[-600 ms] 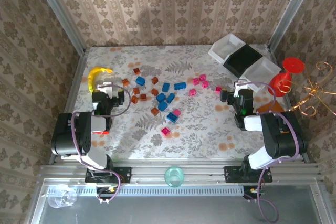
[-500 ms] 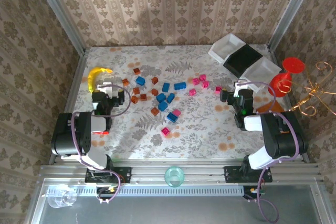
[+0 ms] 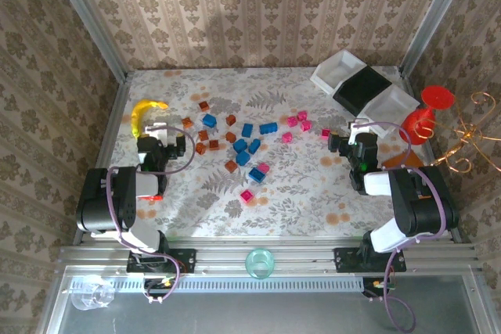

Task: Sort the legos into containers by color
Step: Move the container to the top-center of the table.

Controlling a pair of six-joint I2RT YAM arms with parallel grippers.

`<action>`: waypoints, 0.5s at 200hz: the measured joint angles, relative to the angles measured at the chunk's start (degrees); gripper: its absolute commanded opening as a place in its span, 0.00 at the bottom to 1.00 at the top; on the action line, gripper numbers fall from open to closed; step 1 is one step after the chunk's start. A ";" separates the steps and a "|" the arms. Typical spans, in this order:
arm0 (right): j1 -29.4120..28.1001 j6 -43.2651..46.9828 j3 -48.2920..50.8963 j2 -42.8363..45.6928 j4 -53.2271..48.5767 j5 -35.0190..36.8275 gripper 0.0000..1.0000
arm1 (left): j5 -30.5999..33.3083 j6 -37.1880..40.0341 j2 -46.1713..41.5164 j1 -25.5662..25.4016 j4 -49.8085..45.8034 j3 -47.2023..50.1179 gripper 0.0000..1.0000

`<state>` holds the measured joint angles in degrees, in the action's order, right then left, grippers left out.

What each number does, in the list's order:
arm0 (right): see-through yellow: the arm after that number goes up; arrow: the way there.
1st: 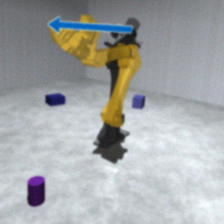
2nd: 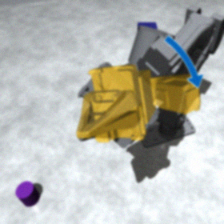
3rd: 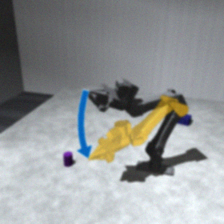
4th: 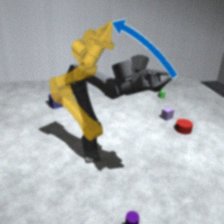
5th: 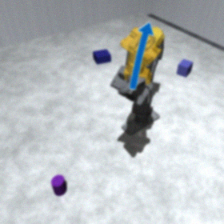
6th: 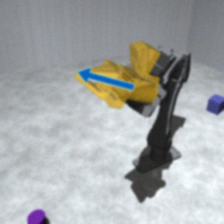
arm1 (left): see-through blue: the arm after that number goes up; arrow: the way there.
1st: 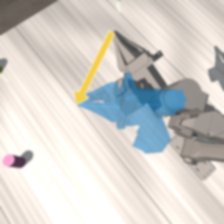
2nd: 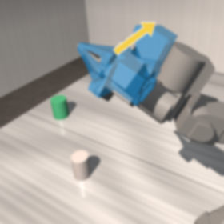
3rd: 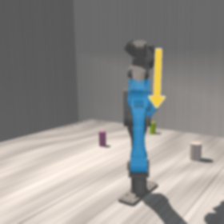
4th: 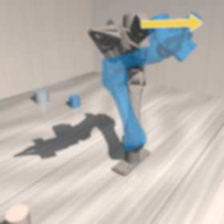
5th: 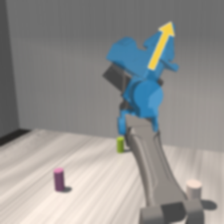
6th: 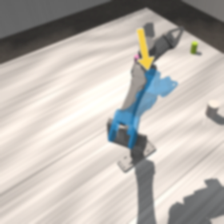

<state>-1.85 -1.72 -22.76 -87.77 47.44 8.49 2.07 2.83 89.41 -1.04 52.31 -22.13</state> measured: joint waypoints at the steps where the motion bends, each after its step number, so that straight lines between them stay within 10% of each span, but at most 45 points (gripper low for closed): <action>1: 0.00 0.00 0.00 0.00 0.00 -0.02 1.00 | 0.00 0.00 0.00 0.00 0.00 0.00 1.00; 100: -1.40 0.35 -0.15 5.40 -5.42 0.81 1.00 | -0.37 0.00 -3.93 -0.02 -3.74 0.02 1.00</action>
<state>-3.25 -1.37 -22.92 -82.37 42.02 9.30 1.69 2.83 85.47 -1.06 48.58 -22.11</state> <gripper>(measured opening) 0.999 0.998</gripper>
